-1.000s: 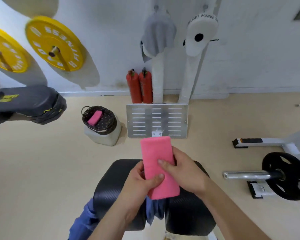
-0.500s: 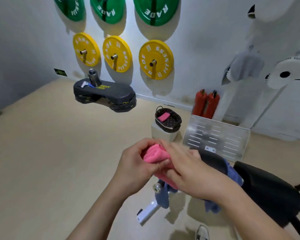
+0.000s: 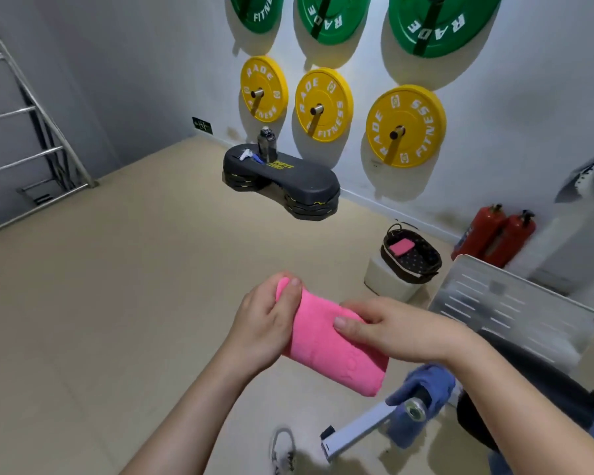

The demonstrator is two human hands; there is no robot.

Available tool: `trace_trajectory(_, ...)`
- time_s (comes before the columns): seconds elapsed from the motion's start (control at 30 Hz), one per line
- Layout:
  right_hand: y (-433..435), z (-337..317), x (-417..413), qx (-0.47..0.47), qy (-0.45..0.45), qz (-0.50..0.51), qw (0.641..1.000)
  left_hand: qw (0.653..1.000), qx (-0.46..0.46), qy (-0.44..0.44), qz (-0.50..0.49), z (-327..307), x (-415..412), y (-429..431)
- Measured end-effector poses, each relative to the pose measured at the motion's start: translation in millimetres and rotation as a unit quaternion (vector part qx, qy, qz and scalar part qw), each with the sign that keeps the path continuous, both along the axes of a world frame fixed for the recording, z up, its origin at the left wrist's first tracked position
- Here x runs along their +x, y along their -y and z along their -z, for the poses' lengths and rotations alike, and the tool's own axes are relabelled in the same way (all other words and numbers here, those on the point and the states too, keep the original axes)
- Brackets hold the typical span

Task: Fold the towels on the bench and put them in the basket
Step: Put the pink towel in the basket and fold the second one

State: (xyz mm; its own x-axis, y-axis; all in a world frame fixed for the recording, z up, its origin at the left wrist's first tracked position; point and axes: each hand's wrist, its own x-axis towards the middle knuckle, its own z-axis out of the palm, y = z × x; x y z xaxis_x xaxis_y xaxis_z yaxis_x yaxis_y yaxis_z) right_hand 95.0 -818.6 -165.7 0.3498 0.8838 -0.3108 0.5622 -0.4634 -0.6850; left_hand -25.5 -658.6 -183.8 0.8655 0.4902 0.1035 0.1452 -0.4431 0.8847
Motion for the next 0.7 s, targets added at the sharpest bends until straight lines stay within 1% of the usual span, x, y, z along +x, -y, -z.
trace_trajectory(0.07,-31.2,8.5,12.5,-0.002,-0.054,-0.011,0.999,0.997,0.059,-0.012,0.047,-1.3,12.8,-28.5)
trace_trajectory(0.1,-47.1,13.8,20.0,0.014,-0.085,-0.009,0.996,0.994,0.071,-0.02,0.076,-3.1,22.3,-41.9)
trace_trajectory(0.17,-80.6,24.5,39.2,0.058,-0.13,0.001,0.99,0.99,0.072,-0.039,0.114,-3.1,48.6,-71.0)
trace_trajectory(0.2,-97.1,27.6,51.7,0.079,-0.147,0.02,0.986,0.991,0.061,-0.045,0.115,-2.0,65.6,-87.5)
trace_trajectory(0.27,-126.3,29.9,76.1,0.117,-0.175,0.079,0.974,0.994,-0.006,-0.053,0.093,-2.0,99.8,-119.3)
trace_trajectory(0.3,-138.0,31.4,87.0,0.135,-0.169,0.104,0.971,0.993,-0.057,-0.055,0.083,-3.4,115.3,-133.3)
trace_trajectory(0.37,-157.2,33.0,109.0,0.162,-0.115,0.143,0.97,0.983,-0.158,-0.056,0.073,-8.1,145.9,-157.3)
trace_trajectory(0.43,-171.3,35.1,127.6,0.178,-0.075,0.18,0.965,0.974,-0.204,-0.055,0.08,-12.2,172.9,-173.5)
trace_trajectory(0.47,-176.5,36.5,137.6,0.188,-0.082,0.19,0.96,0.973,-0.207,-0.051,0.089,-13.9,187.8,-180.2)
trace_trajectory(0.5,-181.1,39.1,148.4,0.196,-0.109,0.194,0.955,0.973,-0.204,-0.049,0.097,-14.0,204.3,-187.0)
trace_trajectory(0.53,-185.2,41.4,160.1,0.2,-0.155,0.199,0.947,0.974,-0.195,-0.049,0.103,-12.9,222.2,-193.8)
trace_trajectory(0.6,-191.1,48.9,186.5,0.215,-0.274,0.215,0.912,0.977,-0.18,-0.044,0.104,-7.3,262.2,-207.6)
trace_trajectory(0.63,-193.7,53.2,200.2,0.224,-0.316,0.232,0.892,0.978,-0.182,-0.036,0.099,-3.2,283.6,-214.3)
trace_trajectory(0.67,-197.7,56.8,214.5,0.235,-0.333,0.256,0.877,0.978,-0.187,-0.029,0.093,1.7,305.6,-221.2)
trace_trajectory(0.7,-202.4,61.5,230.0,0.247,-0.329,0.289,0.865,0.977,-0.193,-0.026,0.089,6.7,328.0,-227.1)
